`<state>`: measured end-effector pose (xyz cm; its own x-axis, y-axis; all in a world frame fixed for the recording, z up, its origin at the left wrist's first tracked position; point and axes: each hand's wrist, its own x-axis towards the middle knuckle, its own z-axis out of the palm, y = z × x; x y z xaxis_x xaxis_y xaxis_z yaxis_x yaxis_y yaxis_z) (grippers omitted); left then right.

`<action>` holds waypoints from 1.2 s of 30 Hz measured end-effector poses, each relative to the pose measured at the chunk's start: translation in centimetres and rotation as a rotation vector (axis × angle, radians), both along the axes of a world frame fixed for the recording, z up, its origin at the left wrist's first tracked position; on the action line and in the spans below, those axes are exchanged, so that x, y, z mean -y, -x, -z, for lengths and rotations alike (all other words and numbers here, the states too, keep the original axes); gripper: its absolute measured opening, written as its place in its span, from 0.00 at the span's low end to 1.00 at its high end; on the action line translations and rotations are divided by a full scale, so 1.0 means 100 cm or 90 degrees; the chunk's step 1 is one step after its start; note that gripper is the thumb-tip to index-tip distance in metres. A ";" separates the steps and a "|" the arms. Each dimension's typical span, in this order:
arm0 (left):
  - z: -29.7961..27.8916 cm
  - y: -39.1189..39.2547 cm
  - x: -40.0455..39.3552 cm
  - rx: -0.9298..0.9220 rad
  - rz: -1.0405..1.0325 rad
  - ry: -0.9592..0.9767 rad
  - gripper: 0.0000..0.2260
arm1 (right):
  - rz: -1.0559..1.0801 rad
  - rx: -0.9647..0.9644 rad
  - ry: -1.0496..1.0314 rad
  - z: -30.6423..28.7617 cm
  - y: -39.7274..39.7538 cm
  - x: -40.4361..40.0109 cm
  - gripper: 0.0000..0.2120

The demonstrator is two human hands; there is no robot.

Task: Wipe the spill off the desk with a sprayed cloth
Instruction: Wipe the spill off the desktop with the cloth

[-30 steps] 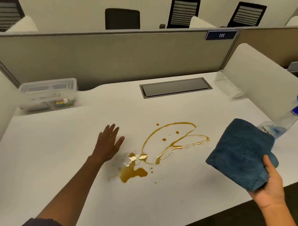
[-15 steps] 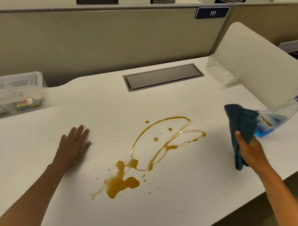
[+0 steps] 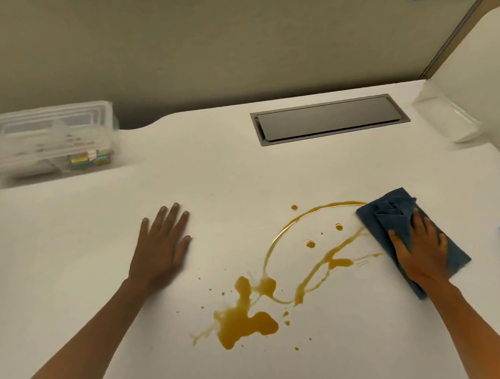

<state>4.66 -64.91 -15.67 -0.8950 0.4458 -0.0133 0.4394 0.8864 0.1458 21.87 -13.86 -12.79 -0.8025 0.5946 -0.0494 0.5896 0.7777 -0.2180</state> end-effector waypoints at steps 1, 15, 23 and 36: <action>0.001 0.000 0.000 -0.005 0.002 0.002 0.26 | 0.002 -0.006 0.005 -0.001 0.011 0.004 0.41; 0.002 -0.001 0.001 -0.004 -0.003 -0.003 0.26 | -0.260 0.009 0.067 0.004 0.117 0.211 0.40; 0.004 -0.001 0.002 0.007 0.002 -0.027 0.25 | -0.360 -0.038 0.033 0.015 0.034 0.322 0.31; -0.001 -0.003 -0.001 -0.002 0.002 -0.041 0.26 | -0.248 -0.008 -0.025 0.018 0.041 0.194 0.29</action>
<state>5.00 -64.86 -15.62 -0.8939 0.4479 0.0178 0.4420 0.8743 0.2008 17.74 -33.31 -14.61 -0.9691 0.2457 -0.0211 0.2452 0.9509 -0.1887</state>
